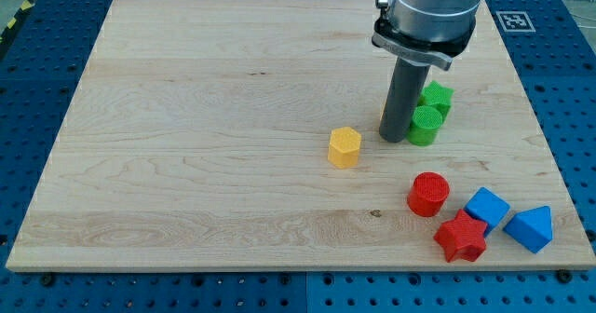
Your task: Push the yellow hexagon towards the center of the board
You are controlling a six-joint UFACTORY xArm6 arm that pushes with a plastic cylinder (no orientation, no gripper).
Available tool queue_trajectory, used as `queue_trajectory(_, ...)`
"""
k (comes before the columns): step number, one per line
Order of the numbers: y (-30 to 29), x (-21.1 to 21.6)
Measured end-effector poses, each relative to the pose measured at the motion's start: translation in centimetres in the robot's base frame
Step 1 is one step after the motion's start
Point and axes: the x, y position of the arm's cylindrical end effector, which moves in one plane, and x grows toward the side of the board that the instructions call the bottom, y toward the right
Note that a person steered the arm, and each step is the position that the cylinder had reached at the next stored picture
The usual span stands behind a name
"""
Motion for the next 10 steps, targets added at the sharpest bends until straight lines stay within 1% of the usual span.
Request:
queue_trajectory(1,2.6,0.0)
queue_trajectory(3,3.4,0.1)
queue_trajectory(4,3.9,1.9)
queue_trajectory(5,6.2,4.5)
queue_trajectory(6,9.0,4.3)
queue_trajectory(7,9.2,3.7)
queue_trajectory(8,9.2,2.0)
queue_trajectory(10,8.6,1.5)
